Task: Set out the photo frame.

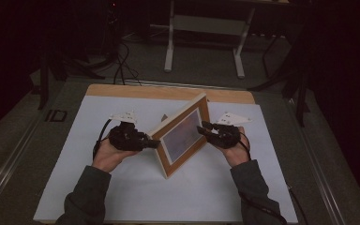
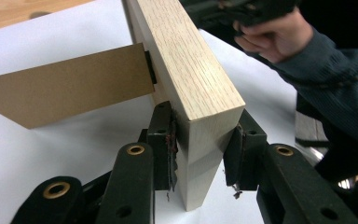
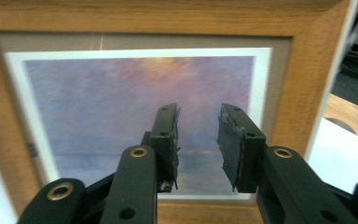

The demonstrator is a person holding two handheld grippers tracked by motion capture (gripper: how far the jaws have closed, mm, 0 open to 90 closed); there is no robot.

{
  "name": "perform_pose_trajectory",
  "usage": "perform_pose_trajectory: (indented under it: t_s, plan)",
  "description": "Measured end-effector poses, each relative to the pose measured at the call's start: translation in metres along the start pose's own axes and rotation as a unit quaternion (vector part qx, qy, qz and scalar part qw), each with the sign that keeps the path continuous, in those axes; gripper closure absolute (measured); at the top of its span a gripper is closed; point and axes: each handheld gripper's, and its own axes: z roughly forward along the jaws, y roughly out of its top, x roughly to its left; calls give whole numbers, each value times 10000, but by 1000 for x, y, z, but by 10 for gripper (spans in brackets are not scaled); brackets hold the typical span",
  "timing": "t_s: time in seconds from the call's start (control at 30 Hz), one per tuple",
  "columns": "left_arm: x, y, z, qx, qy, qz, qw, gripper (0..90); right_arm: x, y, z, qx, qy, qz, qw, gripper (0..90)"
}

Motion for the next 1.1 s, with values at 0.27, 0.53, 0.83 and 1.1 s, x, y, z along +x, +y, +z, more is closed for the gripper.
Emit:
perform_pose_trajectory:
  t_s: [0.27,0.53,0.83,1.1]
  plan:
    - [0,2,2,17,4,43,10000,680,-11,-3,-2,-33,-154,125,9998,620]
    - [-18,-8,5,-228,829,-127,9962,606,-24,-7,1,80,-384,154,9991,562]
    - [-36,-19,3,-601,1407,-345,9876,570,-42,-1,1,-42,-364,323,9988,526]
    - [-50,-25,9,-715,2008,-509,9757,578,-54,5,9,-76,-227,459,9987,481]
